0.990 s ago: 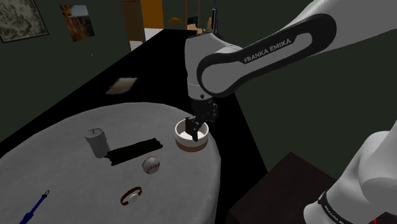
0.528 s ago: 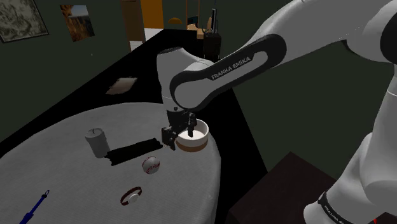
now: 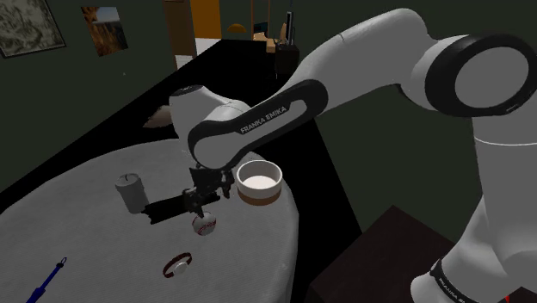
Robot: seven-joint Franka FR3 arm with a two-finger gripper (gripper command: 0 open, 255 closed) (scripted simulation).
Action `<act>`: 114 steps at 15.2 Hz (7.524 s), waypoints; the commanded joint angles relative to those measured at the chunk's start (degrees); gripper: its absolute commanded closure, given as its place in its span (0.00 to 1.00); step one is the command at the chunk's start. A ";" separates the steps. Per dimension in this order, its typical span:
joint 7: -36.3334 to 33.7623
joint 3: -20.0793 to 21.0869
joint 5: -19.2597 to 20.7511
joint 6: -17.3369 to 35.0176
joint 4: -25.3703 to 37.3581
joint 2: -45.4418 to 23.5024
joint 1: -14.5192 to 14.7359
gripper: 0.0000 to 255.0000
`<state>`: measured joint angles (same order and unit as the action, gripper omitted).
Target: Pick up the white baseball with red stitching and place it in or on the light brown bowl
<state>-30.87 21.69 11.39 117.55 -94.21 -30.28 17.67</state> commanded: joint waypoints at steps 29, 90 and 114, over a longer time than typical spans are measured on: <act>-1.77 -1.34 2.97 2.03 7.84 -9.91 3.69 1.00; -20.93 -8.02 2.10 -28.30 29.83 -11.90 10.00 1.00; -4.85 -11.87 1.88 -21.03 8.30 4.84 -5.38 1.00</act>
<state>-36.26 10.01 13.18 95.89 -85.49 -25.34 12.72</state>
